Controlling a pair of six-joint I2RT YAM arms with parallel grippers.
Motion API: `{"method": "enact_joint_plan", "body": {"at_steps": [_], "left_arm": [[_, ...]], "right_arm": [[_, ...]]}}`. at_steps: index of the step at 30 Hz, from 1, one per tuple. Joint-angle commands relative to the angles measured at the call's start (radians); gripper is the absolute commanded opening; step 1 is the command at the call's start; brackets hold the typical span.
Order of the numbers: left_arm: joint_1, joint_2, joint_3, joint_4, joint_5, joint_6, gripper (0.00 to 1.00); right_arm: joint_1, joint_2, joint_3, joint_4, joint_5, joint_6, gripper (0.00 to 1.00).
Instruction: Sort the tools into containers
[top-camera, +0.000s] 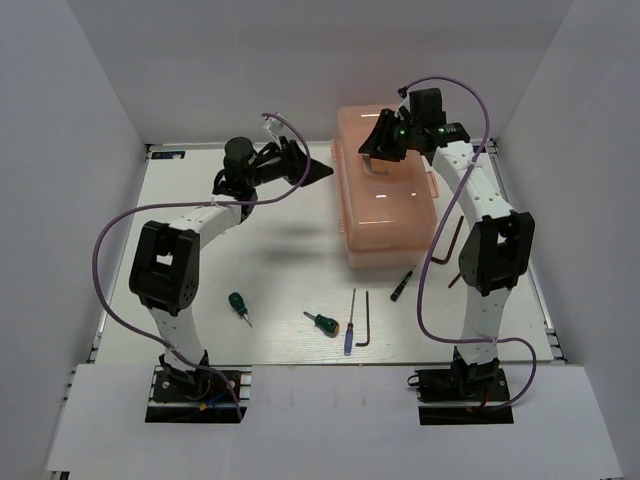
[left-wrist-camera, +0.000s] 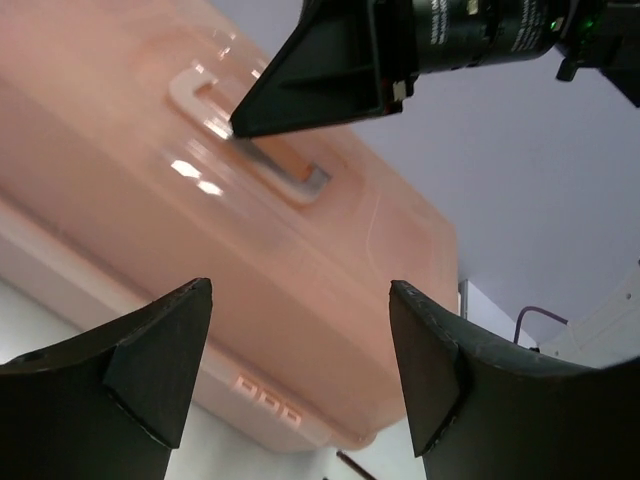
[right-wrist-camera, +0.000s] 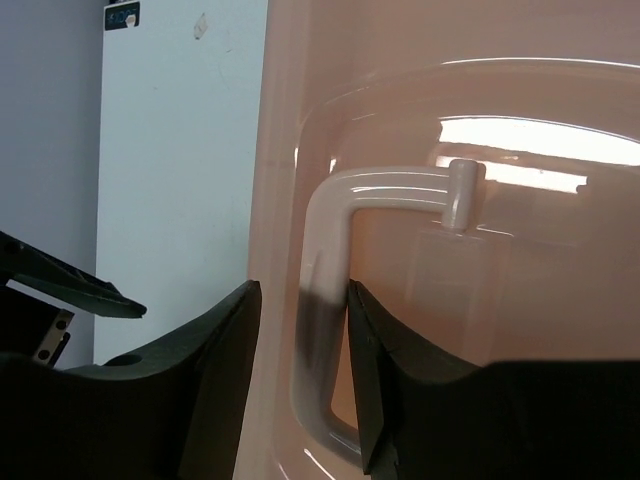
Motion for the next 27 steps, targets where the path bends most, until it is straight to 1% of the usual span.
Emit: {"method": "enact_joint_plan", "body": {"at_steps": [1, 4, 12, 15, 18, 20, 21, 22, 23, 27], "left_arm": [[-0.034, 0.028, 0.095, 0.008, 0.003, -0.022, 0.81], [-0.06, 0.065, 0.161, -0.007, -0.006, -0.022, 0.76], [-0.126, 0.173, 0.307, -0.136, -0.051, -0.002, 0.72], [-0.156, 0.191, 0.366, -0.188, -0.092, 0.01, 0.71], [-0.182, 0.218, 0.427, -0.267, -0.139, 0.038, 0.7], [-0.194, 0.235, 0.467, -0.35, -0.176, 0.068, 0.7], [-0.206, 0.261, 0.519, -0.396, -0.198, 0.084, 0.7], [-0.206, 0.27, 0.547, -0.474, -0.231, 0.114, 0.7], [-0.22, 0.279, 0.592, -0.51, -0.251, 0.124, 0.7], [-0.254, 0.31, 0.676, -0.643, -0.337, 0.144, 0.7]], "right_arm": [[0.008, -0.072, 0.001, -0.005, -0.103, 0.045, 0.46], [0.005, -0.08, -0.004, -0.002, -0.123, 0.057, 0.46], [-0.011, -0.087, -0.004, 0.01, -0.152, 0.078, 0.46], [-0.015, -0.09, -0.005, 0.014, -0.158, 0.085, 0.44], [-0.018, -0.087, -0.012, 0.016, -0.166, 0.091, 0.44], [-0.02, -0.087, -0.015, 0.021, -0.175, 0.097, 0.44], [-0.024, -0.087, -0.015, 0.021, -0.177, 0.1, 0.44], [-0.023, -0.086, -0.016, 0.027, -0.183, 0.103, 0.44], [-0.023, -0.084, -0.015, 0.025, -0.183, 0.104, 0.44], [-0.032, -0.087, -0.015, 0.03, -0.197, 0.114, 0.44]]}}
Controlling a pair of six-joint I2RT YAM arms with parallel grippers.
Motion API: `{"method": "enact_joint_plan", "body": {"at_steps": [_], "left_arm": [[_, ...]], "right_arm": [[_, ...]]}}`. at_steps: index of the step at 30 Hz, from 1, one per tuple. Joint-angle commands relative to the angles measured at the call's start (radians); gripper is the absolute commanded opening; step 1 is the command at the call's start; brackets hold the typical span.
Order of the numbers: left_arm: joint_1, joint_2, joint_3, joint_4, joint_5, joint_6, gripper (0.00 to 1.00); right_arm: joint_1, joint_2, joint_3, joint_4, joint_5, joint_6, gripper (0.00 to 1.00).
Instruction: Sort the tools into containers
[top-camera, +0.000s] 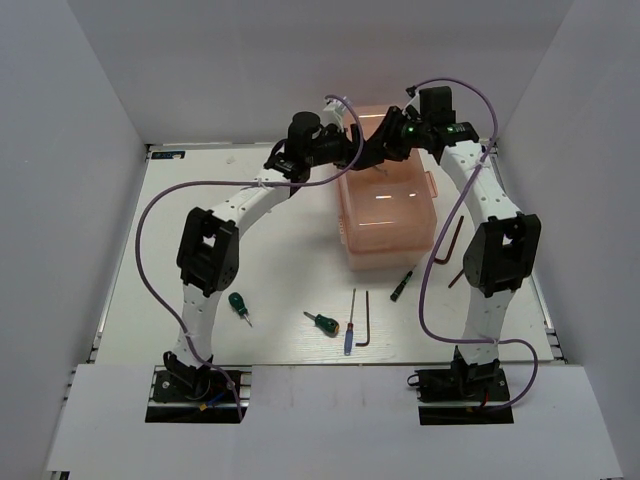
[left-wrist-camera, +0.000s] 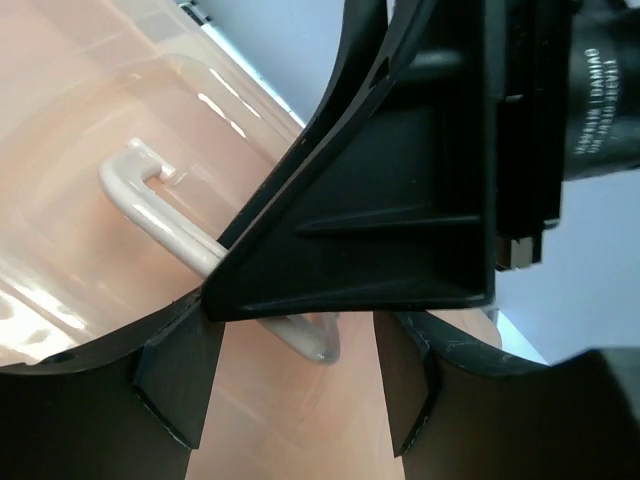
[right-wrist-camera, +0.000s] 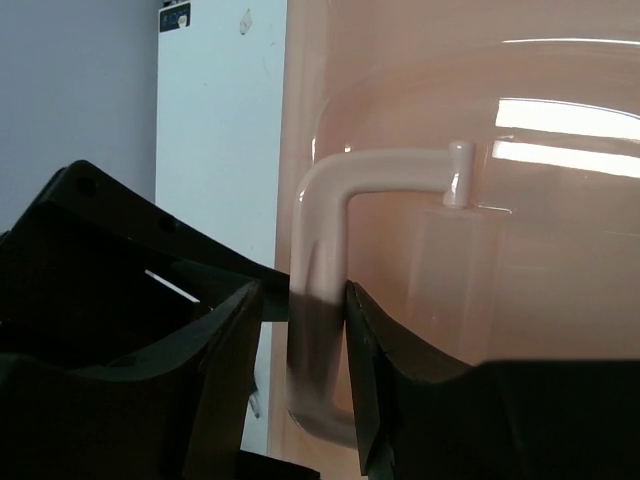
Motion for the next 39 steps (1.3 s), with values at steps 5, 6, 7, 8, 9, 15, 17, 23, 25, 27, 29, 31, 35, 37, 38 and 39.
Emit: {"method": "enact_joint_plan", "body": {"at_steps": [5, 6, 7, 8, 9, 15, 17, 23, 25, 27, 29, 31, 35, 37, 38, 39], "left_arm": [[-0.049, 0.02, 0.146, -0.292, -0.212, 0.067, 0.67], [-0.049, 0.02, 0.146, -0.302, -0.233, 0.067, 0.66], [-0.058, 0.02, 0.146, -0.314, -0.247, 0.067, 0.66], [-0.058, 0.02, 0.146, -0.314, -0.26, 0.067, 0.66], [-0.058, 0.02, 0.146, -0.326, -0.269, 0.067, 0.65], [-0.067, 0.051, 0.196, -0.38, -0.35, 0.058, 0.57], [-0.067, 0.063, 0.239, -0.412, -0.359, 0.058, 0.56], [-0.067, 0.101, 0.319, -0.438, -0.369, 0.058, 0.44], [-0.067, 0.111, 0.319, -0.438, -0.359, 0.049, 0.37], [-0.067, 0.111, 0.319, -0.426, -0.335, 0.049, 0.27], [-0.067, 0.12, 0.319, -0.417, -0.326, 0.038, 0.21], [-0.067, 0.12, 0.319, -0.408, -0.315, 0.038, 0.14], [-0.067, 0.129, 0.319, -0.408, -0.315, 0.02, 0.11], [-0.067, 0.129, 0.319, -0.408, -0.315, 0.02, 0.11], [-0.067, 0.129, 0.319, -0.408, -0.315, 0.02, 0.11], [-0.067, 0.129, 0.319, -0.408, -0.315, 0.02, 0.11]], "right_arm": [[-0.009, -0.07, 0.014, 0.025, -0.085, 0.029, 0.53], [-0.017, -0.078, 0.018, 0.021, -0.077, 0.018, 0.55], [-0.02, -0.085, 0.05, 0.002, -0.039, -0.025, 0.55], [-0.02, -0.092, 0.064, -0.049, -0.004, -0.046, 0.57], [-0.023, -0.122, 0.072, -0.059, 0.065, -0.121, 0.58], [-0.064, -0.271, -0.052, -0.018, 0.432, -0.321, 0.61], [-0.098, -0.302, -0.139, 0.004, 0.448, -0.358, 0.63], [-0.24, -0.305, -0.337, 0.042, 0.383, -0.387, 0.63], [-0.308, -0.264, -0.371, 0.035, 0.255, -0.395, 0.64], [-0.351, -0.221, -0.385, 0.034, 0.172, -0.404, 0.64], [-0.38, -0.162, -0.397, 0.063, 0.038, -0.436, 0.69], [-0.4, -0.111, -0.405, 0.102, -0.028, -0.453, 0.7], [-0.434, -0.05, -0.391, 0.142, -0.158, -0.398, 0.7], [-0.456, -0.023, -0.388, 0.171, -0.209, -0.367, 0.69], [-0.459, -0.015, -0.388, 0.179, -0.259, -0.34, 0.69], [-0.462, -0.001, -0.39, 0.2, -0.27, -0.33, 0.69]]}}
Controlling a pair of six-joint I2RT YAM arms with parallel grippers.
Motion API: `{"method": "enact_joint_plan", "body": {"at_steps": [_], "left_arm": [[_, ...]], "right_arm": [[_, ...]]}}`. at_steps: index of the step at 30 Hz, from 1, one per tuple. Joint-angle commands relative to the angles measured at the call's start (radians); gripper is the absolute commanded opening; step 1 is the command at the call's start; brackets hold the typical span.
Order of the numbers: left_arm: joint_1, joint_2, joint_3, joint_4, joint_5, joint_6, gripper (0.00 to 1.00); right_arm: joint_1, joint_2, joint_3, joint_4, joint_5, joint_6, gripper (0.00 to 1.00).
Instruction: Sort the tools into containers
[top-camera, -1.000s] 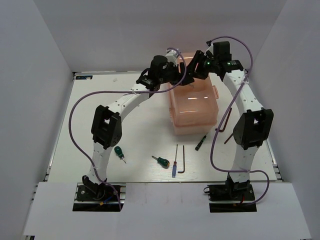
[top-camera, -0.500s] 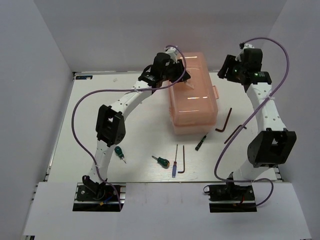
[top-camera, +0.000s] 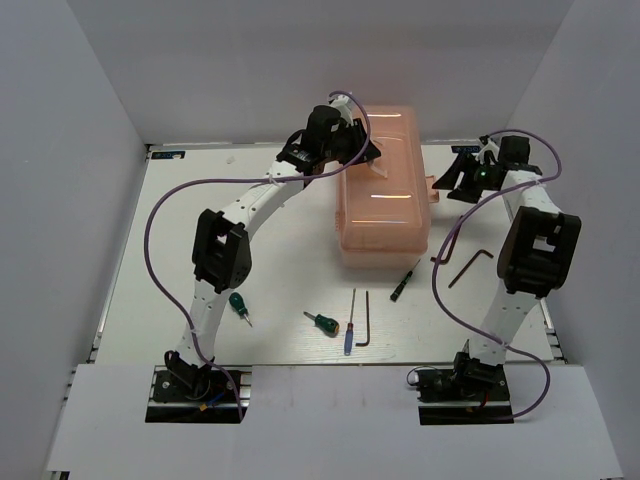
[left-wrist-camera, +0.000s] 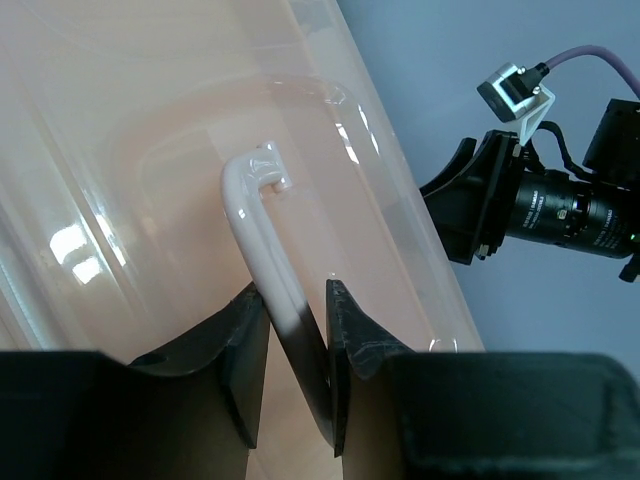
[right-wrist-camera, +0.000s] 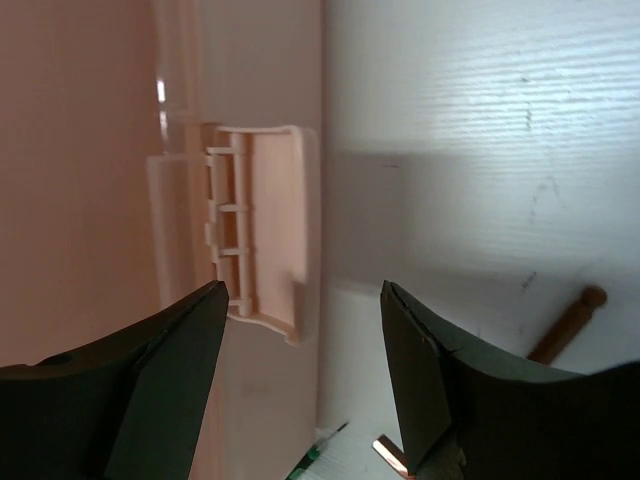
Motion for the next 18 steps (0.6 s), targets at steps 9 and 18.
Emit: {"method": "enact_joint_plan", "body": {"at_steps": [9, 18], "left_arm": [[-0.004, 0.017, 0.019, 0.004, 0.043, 0.037, 0.08], [-0.004, 0.008, 0.081, 0.013, 0.033, -0.017, 0.03]], "right_arm": [[-0.023, 0.12, 0.072, 0.098, -0.161, 0.086, 0.61], [-0.02, 0.131, 0.08, 0.097, -0.161, 0.065, 0.0]]}}
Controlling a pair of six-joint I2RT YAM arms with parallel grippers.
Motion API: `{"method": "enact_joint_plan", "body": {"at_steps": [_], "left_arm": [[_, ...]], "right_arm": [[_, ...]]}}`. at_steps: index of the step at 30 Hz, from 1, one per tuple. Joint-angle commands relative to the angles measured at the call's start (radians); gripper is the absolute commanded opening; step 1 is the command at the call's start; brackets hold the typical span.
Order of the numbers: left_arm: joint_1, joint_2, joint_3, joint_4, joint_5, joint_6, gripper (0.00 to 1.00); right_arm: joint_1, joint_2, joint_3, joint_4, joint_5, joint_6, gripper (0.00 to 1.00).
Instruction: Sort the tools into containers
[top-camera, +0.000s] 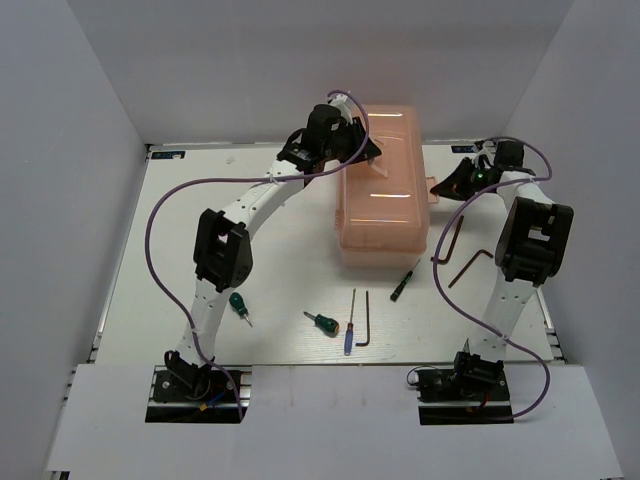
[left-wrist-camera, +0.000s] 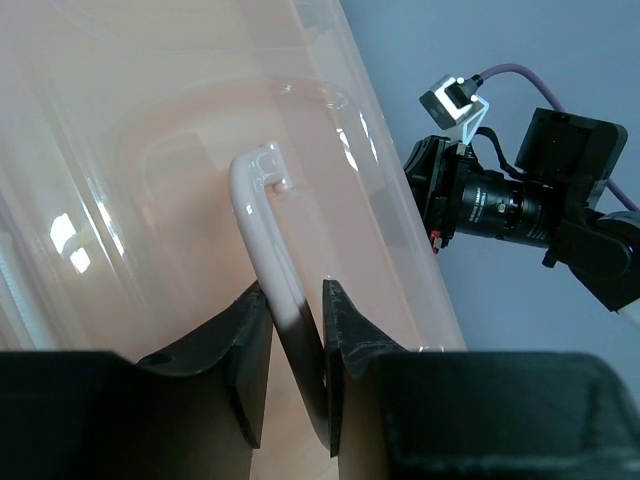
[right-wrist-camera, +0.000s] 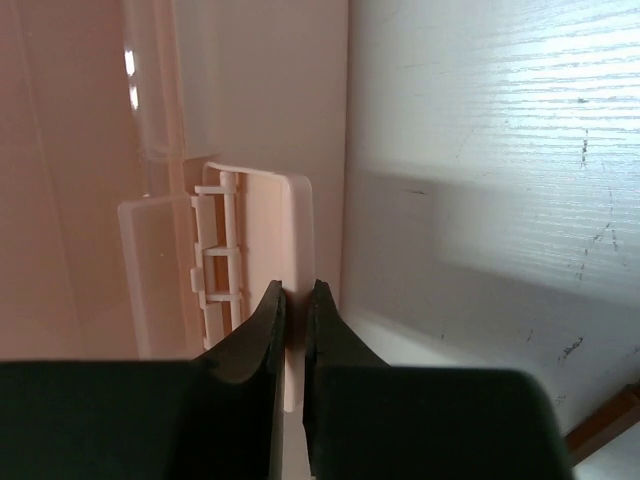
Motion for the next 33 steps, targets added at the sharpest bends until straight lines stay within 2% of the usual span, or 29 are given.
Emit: {"method": "enact_joint_plan", "body": {"at_steps": [1, 7, 11, 17, 21, 25, 29, 31, 32, 33], "left_arm": [[-0.007, -0.004, 0.069, 0.014, 0.015, 0.018, 0.01], [0.02, -0.095, 0.089, -0.019, -0.088, -0.005, 0.0], [0.06, -0.181, 0.089, -0.062, -0.16, 0.013, 0.0], [0.117, -0.319, 0.049, -0.193, -0.294, 0.143, 0.0], [0.154, -0.414, -0.067, -0.254, -0.381, 0.239, 0.0], [0.186, -0.517, -0.226, -0.293, -0.538, 0.28, 0.0], [0.204, -0.599, -0.447, -0.245, -0.559, 0.291, 0.0], [0.217, -0.626, -0.5, -0.23, -0.559, 0.291, 0.09], [0.217, -0.635, -0.544, -0.216, -0.559, 0.28, 0.24], [0.226, -0.636, -0.564, -0.216, -0.559, 0.28, 0.32]], "right_arm": [[-0.003, -0.02, 0.028, 0.011, 0.055, -0.043, 0.0], [0.001, -0.052, 0.081, -0.067, 0.268, -0.156, 0.0], [-0.006, -0.031, 0.134, -0.095, 0.325, -0.181, 0.0], [-0.008, -0.005, 0.183, -0.124, 0.344, -0.177, 0.0], [-0.009, 0.006, 0.194, -0.133, 0.338, -0.174, 0.0], [-0.008, -0.003, 0.181, -0.133, 0.325, -0.17, 0.0], [-0.006, -0.012, 0.169, -0.137, 0.316, -0.169, 0.0], [-0.006, -0.017, 0.166, -0.141, 0.308, -0.167, 0.0], [-0.008, -0.016, 0.157, -0.141, 0.307, -0.173, 0.0], [-0.008, -0.026, 0.151, -0.138, 0.302, -0.17, 0.0]]}}
